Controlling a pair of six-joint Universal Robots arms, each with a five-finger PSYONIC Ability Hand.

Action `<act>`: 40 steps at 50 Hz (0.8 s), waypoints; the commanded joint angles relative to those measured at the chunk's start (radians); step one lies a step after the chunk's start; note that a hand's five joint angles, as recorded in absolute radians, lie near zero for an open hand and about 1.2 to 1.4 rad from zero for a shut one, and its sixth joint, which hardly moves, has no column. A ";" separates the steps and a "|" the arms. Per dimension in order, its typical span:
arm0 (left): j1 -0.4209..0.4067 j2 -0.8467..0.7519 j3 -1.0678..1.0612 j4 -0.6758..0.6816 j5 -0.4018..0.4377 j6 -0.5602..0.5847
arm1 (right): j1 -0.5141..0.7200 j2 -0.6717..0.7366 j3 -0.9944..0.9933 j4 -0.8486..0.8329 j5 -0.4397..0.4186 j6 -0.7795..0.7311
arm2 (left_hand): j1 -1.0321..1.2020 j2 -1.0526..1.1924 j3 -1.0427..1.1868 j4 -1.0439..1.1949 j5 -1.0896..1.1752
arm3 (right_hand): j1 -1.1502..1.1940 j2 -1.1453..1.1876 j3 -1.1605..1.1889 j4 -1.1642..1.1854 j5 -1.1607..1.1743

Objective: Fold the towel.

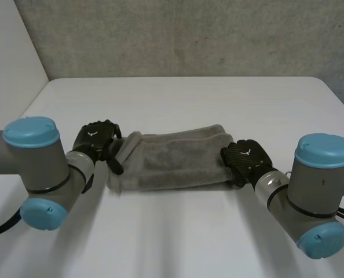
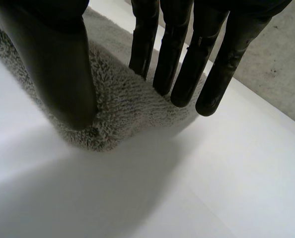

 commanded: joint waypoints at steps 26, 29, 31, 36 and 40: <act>-0.015 0.134 -0.090 -0.003 -0.002 -0.007 | -0.171 -0.096 0.056 0.118 -0.026 -0.066 | -0.030 -0.026 -0.025 -0.036 -0.013 | 0.611 0.616 0.612 0.612 0.614; -0.016 0.152 -0.106 -0.003 0.000 -0.007 | -0.217 -0.137 0.052 0.141 -0.045 -0.155 | -0.030 -0.026 -0.025 -0.036 -0.013 | 0.611 0.616 0.612 0.612 0.614; -0.016 0.162 -0.112 -0.003 0.000 -0.007 | -0.222 -0.150 0.039 0.156 -0.056 -0.205 | -0.030 -0.026 -0.025 -0.036 -0.013 | 0.611 0.616 0.612 0.612 0.614; -0.018 0.188 -0.113 -0.003 -0.002 -0.010 | -0.176 -0.174 -0.045 0.225 -0.062 -0.263 | -0.032 -0.029 -0.028 -0.039 -0.016 | 0.611 0.616 0.612 0.612 0.614; -0.018 0.220 -0.113 -0.003 -0.005 -0.011 | -0.017 -0.173 -0.164 0.296 -0.068 -0.229 | -0.032 -0.029 -0.028 -0.039 -0.016 | 0.611 0.616 0.612 0.612 0.614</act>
